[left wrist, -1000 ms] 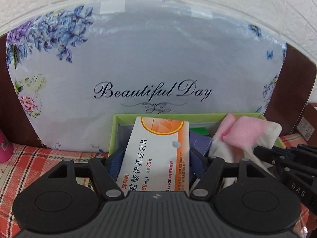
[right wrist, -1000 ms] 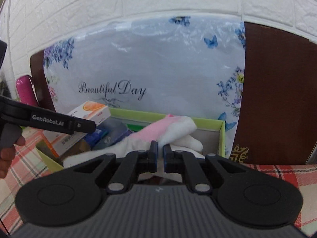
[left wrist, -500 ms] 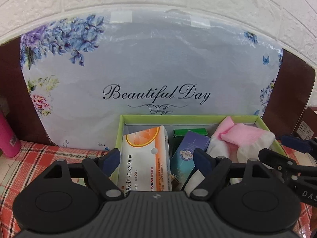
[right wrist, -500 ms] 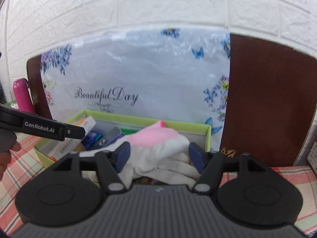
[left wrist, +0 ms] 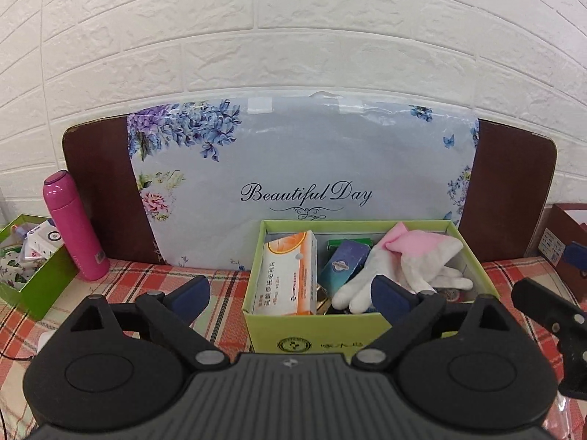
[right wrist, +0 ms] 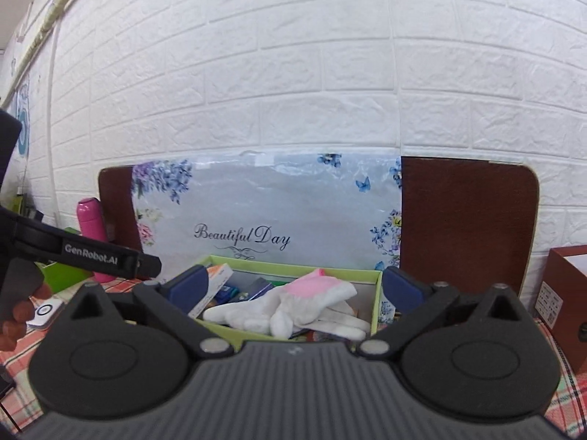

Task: Organize objects
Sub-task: 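Lower the glove and medicine box into the lime-green box and open both tools, then grasp the clear plastic cup with the right tool while the left tool grasps the green candy box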

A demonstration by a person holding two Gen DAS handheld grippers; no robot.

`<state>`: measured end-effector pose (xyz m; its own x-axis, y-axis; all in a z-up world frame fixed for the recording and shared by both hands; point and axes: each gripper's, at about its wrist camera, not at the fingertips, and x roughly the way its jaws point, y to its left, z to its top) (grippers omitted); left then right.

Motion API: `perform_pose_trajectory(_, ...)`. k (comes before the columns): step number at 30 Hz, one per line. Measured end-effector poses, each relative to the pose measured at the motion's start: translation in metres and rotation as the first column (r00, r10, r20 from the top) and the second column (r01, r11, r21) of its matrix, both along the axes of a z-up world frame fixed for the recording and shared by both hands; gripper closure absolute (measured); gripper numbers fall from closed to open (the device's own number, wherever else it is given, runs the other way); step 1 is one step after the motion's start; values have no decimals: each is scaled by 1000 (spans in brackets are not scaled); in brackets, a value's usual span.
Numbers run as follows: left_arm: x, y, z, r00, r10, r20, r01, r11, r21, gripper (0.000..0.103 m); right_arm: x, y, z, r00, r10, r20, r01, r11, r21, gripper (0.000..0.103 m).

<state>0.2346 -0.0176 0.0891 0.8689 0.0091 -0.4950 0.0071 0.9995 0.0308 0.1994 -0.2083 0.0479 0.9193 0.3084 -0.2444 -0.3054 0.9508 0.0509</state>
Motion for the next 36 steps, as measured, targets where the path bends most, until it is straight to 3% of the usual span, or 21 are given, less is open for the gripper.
perform_pose_trajectory(9, -51, -8, -19, 999, -26, -36, 24, 998, -58, 5, -67, -6, -11, 999, -33, 27, 34, 999, -33, 0)
perform_pose_trajectory(18, -75, -8, -48, 995, -10, -97, 2, 996, -86, 5, -104, -13, -43, 998, -56, -43, 56, 998, -5, 0)
perform_pose_trajectory(24, -79, -4, -69, 990, -5, -143, -9, 996, -91, 5, -119, -15, -68, 992, -63, -105, 63, 998, 0, 0)
perform_pose_trajectory(29, -77, 8, -94, 987, -56, -154, 33, 988, -149, 5, -128, -18, -84, 987, -50, -152, 53, 998, 17, 0)
perform_pose_trajectory(36, -39, 19, -119, 991, -64, -119, 56, 996, -72, 5, -138, -25, -88, 985, -41, -169, 51, 997, 53, 0)
